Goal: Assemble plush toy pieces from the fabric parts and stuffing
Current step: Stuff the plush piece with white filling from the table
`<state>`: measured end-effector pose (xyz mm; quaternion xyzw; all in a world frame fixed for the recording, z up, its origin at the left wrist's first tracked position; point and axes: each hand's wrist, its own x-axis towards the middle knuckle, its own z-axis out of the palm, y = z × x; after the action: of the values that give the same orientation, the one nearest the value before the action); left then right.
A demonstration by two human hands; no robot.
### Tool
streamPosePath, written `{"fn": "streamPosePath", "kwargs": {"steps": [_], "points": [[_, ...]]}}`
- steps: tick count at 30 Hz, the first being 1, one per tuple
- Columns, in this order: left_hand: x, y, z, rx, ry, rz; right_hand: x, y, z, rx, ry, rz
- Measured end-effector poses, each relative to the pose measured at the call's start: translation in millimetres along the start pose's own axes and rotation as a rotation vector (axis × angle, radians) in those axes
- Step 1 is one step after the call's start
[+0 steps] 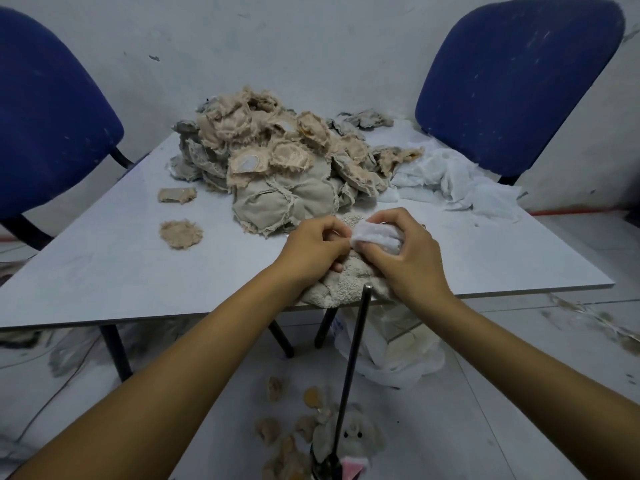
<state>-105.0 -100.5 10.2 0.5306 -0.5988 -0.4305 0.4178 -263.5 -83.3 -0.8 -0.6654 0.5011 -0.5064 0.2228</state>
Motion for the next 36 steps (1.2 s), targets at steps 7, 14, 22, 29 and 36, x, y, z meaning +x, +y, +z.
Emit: {"fn": "streamPosePath", "kwargs": {"steps": [7,14,22,29,36], "points": [[-1,2,-3,-0.209,-0.006,-0.031,-6,4,7,-0.182,0.010,-0.170],[-3,-1,-2,-0.262,0.054,0.033,-5,6,10,-0.251,-0.030,-0.186],[-7,-2,-1,-0.274,0.018,0.103,-5,6,11,-0.319,0.019,-0.213],[-9,-2,0,-0.256,0.035,0.102,-8,4,11,-0.391,-0.043,-0.256],[-6,-4,-3,-0.298,0.010,0.074,-9,1,10,-0.350,-0.026,-0.246]]}}
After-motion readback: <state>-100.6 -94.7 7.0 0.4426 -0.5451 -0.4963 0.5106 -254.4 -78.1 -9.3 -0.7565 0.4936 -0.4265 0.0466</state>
